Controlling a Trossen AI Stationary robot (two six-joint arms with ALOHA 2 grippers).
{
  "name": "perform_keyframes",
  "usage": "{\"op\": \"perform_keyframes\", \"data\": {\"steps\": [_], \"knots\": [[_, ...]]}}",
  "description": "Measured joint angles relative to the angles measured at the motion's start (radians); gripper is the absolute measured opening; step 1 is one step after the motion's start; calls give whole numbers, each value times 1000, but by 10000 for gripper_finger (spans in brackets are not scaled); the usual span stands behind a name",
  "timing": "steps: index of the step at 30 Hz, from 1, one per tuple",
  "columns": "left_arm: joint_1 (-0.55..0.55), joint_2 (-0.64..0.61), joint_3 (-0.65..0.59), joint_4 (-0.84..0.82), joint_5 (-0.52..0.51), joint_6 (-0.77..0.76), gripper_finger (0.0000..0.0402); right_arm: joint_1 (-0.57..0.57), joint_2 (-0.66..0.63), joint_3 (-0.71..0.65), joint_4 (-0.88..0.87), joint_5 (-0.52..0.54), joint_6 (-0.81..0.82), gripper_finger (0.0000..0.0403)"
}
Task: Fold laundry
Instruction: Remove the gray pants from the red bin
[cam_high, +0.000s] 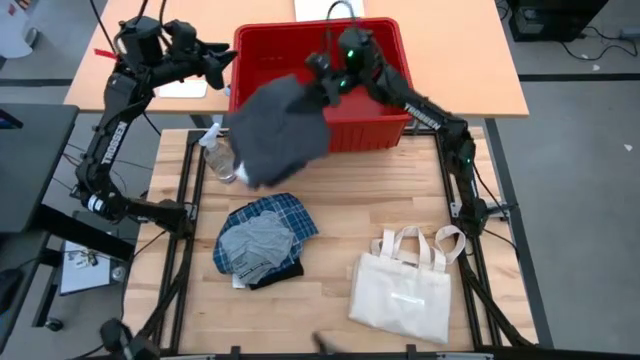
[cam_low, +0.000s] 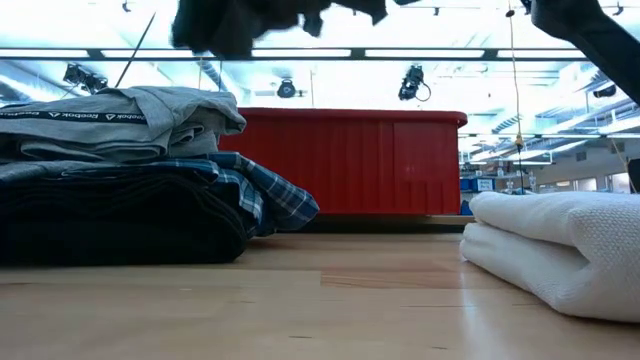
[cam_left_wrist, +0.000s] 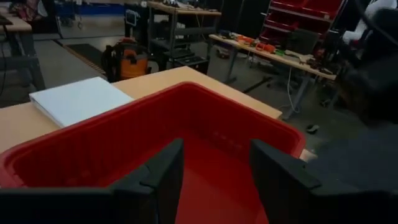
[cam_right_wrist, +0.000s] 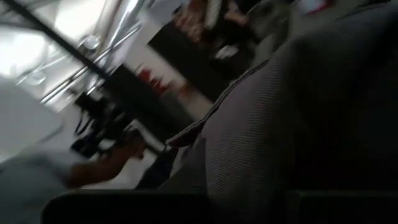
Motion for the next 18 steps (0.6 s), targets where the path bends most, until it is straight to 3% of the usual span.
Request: {"op": "perform_keyframes", "data": {"steps": [7, 13, 18], "knots": [[33, -89, 0, -2, 1, -27, 185, 169, 0, 0, -6, 76, 7, 34], [74, -133, 0, 3, 1, -86, 185, 275, 0, -42, 0, 237, -34, 34], [77, -151, 0, 2, 1, -123, 185, 330, 77, -79, 143, 270, 57, 35]]}}
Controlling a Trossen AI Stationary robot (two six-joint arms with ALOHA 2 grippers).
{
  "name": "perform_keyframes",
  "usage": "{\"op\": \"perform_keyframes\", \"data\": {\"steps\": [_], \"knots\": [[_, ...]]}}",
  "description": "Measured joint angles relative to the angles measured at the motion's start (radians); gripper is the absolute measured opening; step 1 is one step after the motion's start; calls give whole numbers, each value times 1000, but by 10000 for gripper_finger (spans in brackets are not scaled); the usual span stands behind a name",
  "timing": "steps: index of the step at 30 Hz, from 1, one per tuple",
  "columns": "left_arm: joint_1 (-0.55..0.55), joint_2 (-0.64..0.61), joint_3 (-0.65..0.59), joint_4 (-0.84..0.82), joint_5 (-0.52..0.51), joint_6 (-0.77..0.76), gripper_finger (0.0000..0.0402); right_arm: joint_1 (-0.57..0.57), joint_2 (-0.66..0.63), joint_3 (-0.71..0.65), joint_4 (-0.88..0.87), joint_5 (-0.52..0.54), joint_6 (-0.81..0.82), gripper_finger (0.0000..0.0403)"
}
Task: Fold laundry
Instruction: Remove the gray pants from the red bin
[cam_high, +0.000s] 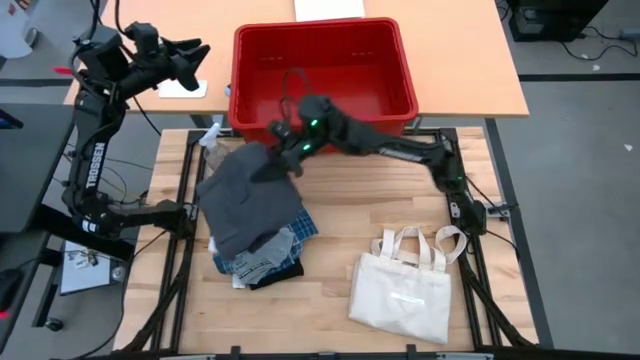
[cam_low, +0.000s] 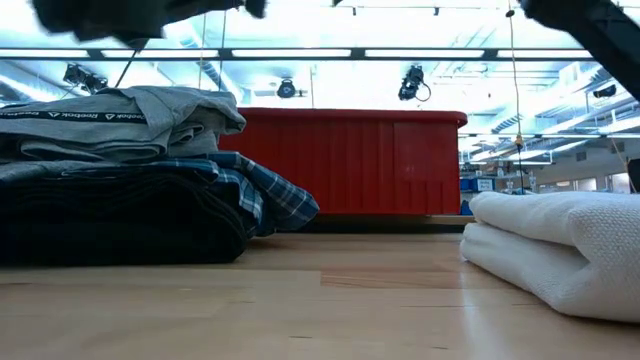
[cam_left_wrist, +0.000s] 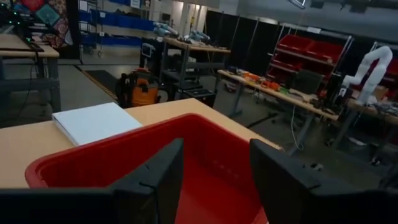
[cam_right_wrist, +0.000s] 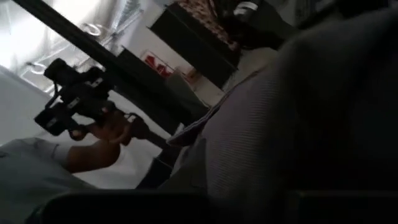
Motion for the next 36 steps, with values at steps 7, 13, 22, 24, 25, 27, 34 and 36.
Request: {"op": "perform_keyframes", "data": {"steps": [7, 13, 22, 24, 25, 27, 34, 36], "knots": [[0, -17, 0, -14, 1, -30, 185, 32, 131, -1, 131, -26, 62, 39], [0, -20, 0, -55, 16, -36, 185, 16, 220, -1, -110, -107, -2, 49], [0, -19, 0, -126, 21, -27, 185, -11, 245, 2, -549, -66, -280, 169], [0, -19, 0, -134, 27, -25, 185, -20, 244, 1, -593, -64, -295, 199], [0, -19, 0, -136, 27, -25, 185, -26, 239, 1, -614, -65, -295, 213], [0, -19, 0, -137, 30, -25, 185, -35, 233, 1, -648, -68, -297, 238], [-1, -19, 0, -137, 54, 12, 185, -39, 206, 40, -688, -34, -296, 284], [-1, -19, 0, -137, 54, 25, 185, -33, 205, 67, -714, -32, -295, 285]]}}
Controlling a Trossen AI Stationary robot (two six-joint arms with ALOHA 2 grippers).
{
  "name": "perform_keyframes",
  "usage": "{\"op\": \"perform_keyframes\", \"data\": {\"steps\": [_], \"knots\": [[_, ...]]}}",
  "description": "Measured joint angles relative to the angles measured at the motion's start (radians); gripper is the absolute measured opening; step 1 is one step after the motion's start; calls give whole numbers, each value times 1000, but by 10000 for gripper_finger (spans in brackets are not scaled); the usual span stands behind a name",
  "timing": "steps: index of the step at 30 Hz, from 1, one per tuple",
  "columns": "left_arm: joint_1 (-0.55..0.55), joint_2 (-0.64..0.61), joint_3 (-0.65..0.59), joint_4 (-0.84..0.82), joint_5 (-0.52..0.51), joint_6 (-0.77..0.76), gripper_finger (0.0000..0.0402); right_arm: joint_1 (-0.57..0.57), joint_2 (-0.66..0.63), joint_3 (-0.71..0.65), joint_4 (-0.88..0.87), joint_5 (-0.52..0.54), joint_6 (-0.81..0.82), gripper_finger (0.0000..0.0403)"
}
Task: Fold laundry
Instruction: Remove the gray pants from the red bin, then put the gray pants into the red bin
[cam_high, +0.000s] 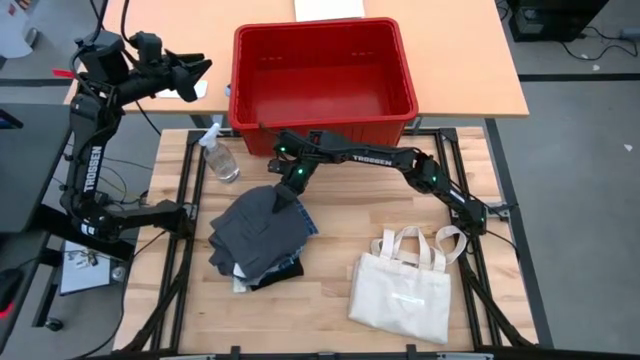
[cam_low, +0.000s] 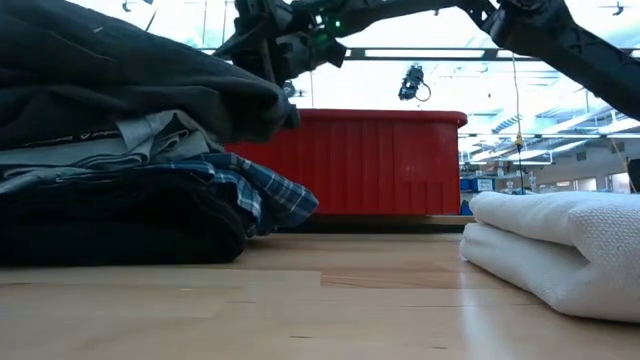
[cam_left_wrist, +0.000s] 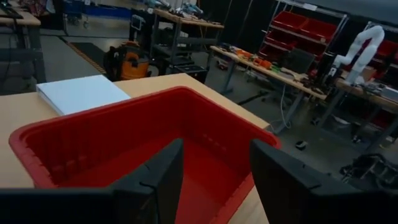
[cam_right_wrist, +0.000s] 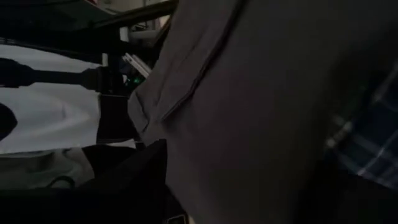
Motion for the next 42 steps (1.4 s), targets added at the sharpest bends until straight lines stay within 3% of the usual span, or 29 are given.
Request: {"op": "perform_keyframes", "data": {"steps": [8, 11, 15, 18, 25, 32, 35, 38, 42], "knots": [[-6, 0, 0, -148, 44, 61, 185, -22, -91, 8, -96, 128, -25, 281], [-49, -1, -7, -229, 59, 103, 185, -42, -153, 9, -103, 204, -39, 281], [-142, -34, -83, -215, 54, 106, 185, -80, -221, 9, -106, 288, -47, 281], [-221, -94, -181, -105, -77, 64, 185, -116, -275, 9, -108, 320, -46, 281], [-481, -243, -469, 259, -594, -84, 163, -179, -384, 9, -112, 472, -43, 281], [-819, -296, -637, 319, -1017, -73, 145, -223, -440, 9, -113, 532, -43, 281], [-964, -293, -681, 361, -1063, -14, 144, -231, -440, 9, -120, 516, -43, 281], [-1118, -294, -729, 461, -991, 54, 144, -236, -435, 9, -128, 502, -44, 281], [-1302, -302, -796, 504, -942, 1, 144, -249, -434, 8, -135, 502, -51, 281]]}}
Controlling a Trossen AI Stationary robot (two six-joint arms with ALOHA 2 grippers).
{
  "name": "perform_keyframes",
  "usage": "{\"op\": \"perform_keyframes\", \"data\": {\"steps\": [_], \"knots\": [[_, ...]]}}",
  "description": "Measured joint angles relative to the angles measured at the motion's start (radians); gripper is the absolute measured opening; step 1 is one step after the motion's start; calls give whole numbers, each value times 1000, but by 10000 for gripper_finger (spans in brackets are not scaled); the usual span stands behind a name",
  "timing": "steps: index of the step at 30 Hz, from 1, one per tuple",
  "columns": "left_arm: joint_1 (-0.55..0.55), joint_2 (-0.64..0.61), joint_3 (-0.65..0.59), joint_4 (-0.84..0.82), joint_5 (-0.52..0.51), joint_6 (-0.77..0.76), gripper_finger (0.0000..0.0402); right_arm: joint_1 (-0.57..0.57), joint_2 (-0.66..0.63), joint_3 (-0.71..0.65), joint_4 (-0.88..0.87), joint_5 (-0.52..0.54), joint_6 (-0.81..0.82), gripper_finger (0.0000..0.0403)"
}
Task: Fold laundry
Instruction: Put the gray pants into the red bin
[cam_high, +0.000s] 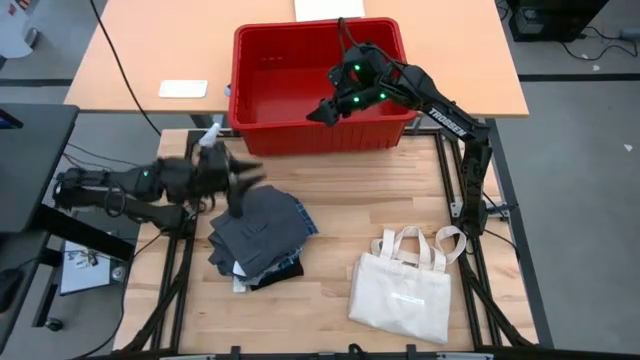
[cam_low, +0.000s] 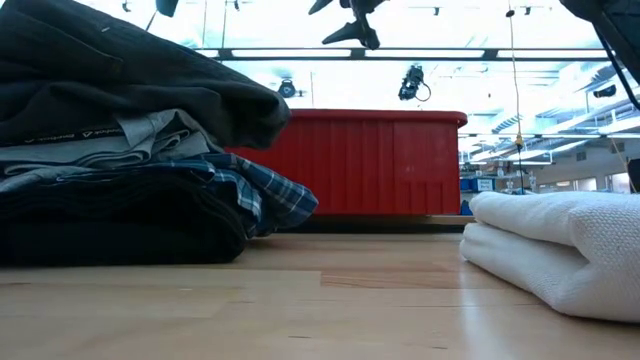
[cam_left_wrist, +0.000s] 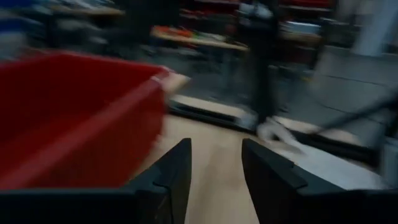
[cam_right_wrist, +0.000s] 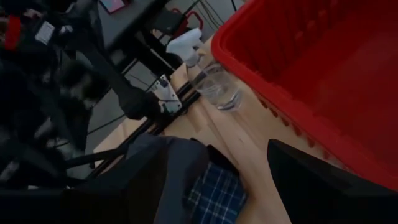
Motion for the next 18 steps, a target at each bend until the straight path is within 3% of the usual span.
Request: {"op": "perform_keyframes", "data": {"steps": [4, 8, 14, 18], "knots": [[-134, -27, -123, 53, -18, -118, 144, -27, -13, 0, 4, -9, 0, 281], [-210, -19, -287, 288, -45, -179, 144, -50, -15, 1, 3, -48, 7, 281], [-217, 79, -497, 627, -82, -174, 144, -58, -15, 1, -3, -56, 23, 281], [-206, 186, -598, 738, -66, -250, 144, -58, -14, 1, -5, -62, 46, 281]]}}
